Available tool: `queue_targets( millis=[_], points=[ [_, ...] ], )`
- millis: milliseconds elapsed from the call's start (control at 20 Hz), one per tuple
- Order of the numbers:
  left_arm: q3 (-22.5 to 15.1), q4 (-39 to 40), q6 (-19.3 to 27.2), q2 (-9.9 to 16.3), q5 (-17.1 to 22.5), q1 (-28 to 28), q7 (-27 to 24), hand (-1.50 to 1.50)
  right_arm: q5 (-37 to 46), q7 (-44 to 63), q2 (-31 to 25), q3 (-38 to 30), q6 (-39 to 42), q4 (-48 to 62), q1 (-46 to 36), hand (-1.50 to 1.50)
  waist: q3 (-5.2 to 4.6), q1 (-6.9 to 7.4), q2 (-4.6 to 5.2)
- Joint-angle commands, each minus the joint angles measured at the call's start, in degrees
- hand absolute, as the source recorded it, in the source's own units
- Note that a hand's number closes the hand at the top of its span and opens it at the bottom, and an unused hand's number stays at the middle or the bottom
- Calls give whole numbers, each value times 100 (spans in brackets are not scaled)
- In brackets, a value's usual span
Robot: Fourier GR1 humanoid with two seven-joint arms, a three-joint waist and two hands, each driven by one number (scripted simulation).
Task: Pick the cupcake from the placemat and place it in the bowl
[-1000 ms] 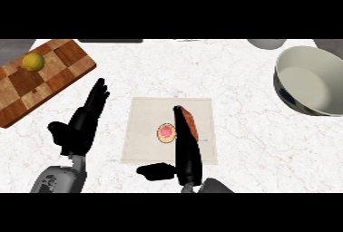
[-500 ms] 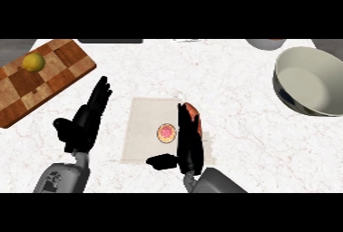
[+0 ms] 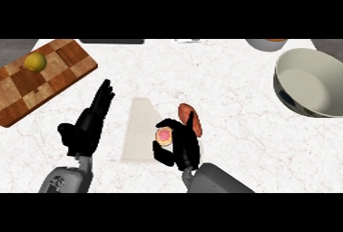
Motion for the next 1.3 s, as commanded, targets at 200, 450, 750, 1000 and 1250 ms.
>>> queue_targets(
  millis=[200,450,750,1000,1250],
  points=[
    [246,-38,-188,84,105,-296,255,0,-734,-308,83,619,-178,287,-215,150,32,42,88],
    [162,274,32,-173,-126,-167,-29,0,-652,-1094,-296,528,306,-614,336,150,29,-89,73],
    [381,2,-92,114,49,134,24,0,-1426,-2930,-2463,1063,1811,-2888,933,150,52,-309,13],
    [451,-119,-77,167,74,259,50,0,-1980,-4320,-4013,385,2119,-4445,1427,150,53,-465,-22],
    [520,-106,-7,118,96,240,32,0,-2658,-5231,-5619,-890,2302,-5630,1908,150,42,-581,-13]
  ],
)
